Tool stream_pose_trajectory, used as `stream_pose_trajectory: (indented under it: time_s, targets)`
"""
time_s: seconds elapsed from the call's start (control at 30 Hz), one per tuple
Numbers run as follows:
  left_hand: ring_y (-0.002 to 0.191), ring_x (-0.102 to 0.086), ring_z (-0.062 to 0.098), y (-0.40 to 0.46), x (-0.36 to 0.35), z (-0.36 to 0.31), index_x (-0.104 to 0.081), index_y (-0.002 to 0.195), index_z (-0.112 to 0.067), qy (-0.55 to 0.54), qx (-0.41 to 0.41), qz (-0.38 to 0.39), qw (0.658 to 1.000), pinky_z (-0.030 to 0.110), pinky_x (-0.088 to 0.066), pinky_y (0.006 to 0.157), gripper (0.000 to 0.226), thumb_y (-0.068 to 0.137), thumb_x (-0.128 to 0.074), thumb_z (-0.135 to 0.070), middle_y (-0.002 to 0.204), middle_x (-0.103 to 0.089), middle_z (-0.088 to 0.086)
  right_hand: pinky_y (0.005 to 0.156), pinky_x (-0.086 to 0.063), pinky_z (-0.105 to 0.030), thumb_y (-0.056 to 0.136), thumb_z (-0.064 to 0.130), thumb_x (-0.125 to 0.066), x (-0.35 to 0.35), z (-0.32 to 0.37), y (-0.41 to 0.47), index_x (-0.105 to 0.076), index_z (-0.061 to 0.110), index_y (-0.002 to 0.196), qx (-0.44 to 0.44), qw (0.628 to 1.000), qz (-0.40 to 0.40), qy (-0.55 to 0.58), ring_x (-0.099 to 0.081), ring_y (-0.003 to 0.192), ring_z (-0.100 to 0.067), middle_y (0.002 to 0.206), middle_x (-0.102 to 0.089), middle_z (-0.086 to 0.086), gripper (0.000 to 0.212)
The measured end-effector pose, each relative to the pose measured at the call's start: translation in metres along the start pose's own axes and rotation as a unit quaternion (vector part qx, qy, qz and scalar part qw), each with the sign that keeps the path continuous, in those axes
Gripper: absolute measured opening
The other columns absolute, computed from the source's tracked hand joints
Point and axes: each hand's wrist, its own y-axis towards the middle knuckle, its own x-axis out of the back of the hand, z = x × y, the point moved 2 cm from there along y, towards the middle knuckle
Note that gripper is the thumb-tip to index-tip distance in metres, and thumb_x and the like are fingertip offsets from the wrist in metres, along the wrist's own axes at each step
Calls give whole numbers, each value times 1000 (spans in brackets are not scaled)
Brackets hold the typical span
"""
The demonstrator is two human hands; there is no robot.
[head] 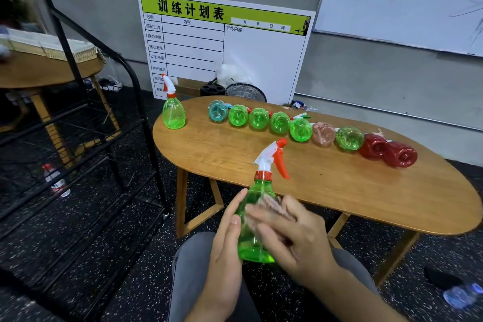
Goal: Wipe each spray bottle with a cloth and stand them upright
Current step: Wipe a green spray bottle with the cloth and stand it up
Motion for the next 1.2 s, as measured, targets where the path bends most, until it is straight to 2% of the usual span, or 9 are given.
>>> stream_pose_trajectory:
  time_s: [0.1,0.23,0.4,0.57,0.73,0.87,0.97,1.1,1.2]
  targets:
    - [122,-71,30,-1,0,-7,-54,147,-32,-21,1,7,1000,32,-60,93,50,99,-40,-38,134,-72,9,54,-38,-19,99,37,-68,-1,9,-24,-70,39,132,143,984,64,-83,-44,68,-9,78,-50,3,33]
    - [124,-70,29,-2,-2,-14,-53,149,-29,-32,-8,16,999,30,-59,92,50,100,-40,-36,136,-72,6,55,-38,-20,99,35,-69,5,8,-26,-74,33,129,195,973,61,-110,-43,67,-10,77,-49,3,30]
    - [136,-61,24,1,4,-5,-61,141,-46,16,-19,1,1000,51,-46,113,40,106,-43,-39,146,-65,0,51,-44,-19,108,43,-51,2,-6,8,-64,41,135,29,998,-5,-48,-50,64,-3,84,-54,8,30]
    - [138,-60,21,3,4,0,-61,141,-47,13,-20,11,1000,50,-45,114,43,104,-41,-37,148,-63,-3,83,-57,-23,102,41,-55,-1,-11,33,-76,38,121,-129,989,-59,47,-68,103,3,117,-68,22,28]
    - [135,-62,23,2,6,0,-61,142,-44,-1,-12,-6,1000,38,-52,108,40,107,-41,-39,143,-67,1,53,-40,-15,108,42,-51,-6,4,8,-68,42,132,-4,1000,8,-25,-48,66,0,87,-53,14,29]
    - [125,-69,31,1,5,-5,-53,149,-33,-30,-2,11,1000,33,-58,99,46,105,-37,-35,136,-72,9,54,-38,-19,98,34,-69,-2,15,-18,-76,33,125,171,977,62,-111,-43,68,-8,78,-52,4,28]
    - [126,-68,31,-1,1,-10,-52,150,-30,-33,2,12,999,32,-58,98,47,105,-37,-34,135,-72,10,54,-36,-21,97,34,-70,6,13,-13,-76,31,125,213,967,57,-126,-42,67,-10,77,-49,4,28]
    - [135,-62,26,-1,1,-8,-62,142,-41,4,0,2,1000,46,-47,112,40,106,-44,-36,143,-67,4,54,-41,-17,106,39,-55,4,-6,7,-70,38,130,76,995,9,-57,-46,67,-2,82,-52,6,28]
    - [137,-61,22,-3,2,-9,-63,140,-44,14,-11,19,1000,48,-47,113,42,101,-49,-43,147,-64,-2,73,-48,-15,104,32,-57,4,-18,22,-76,31,124,-68,994,-41,72,-65,89,-1,101,-66,12,28]
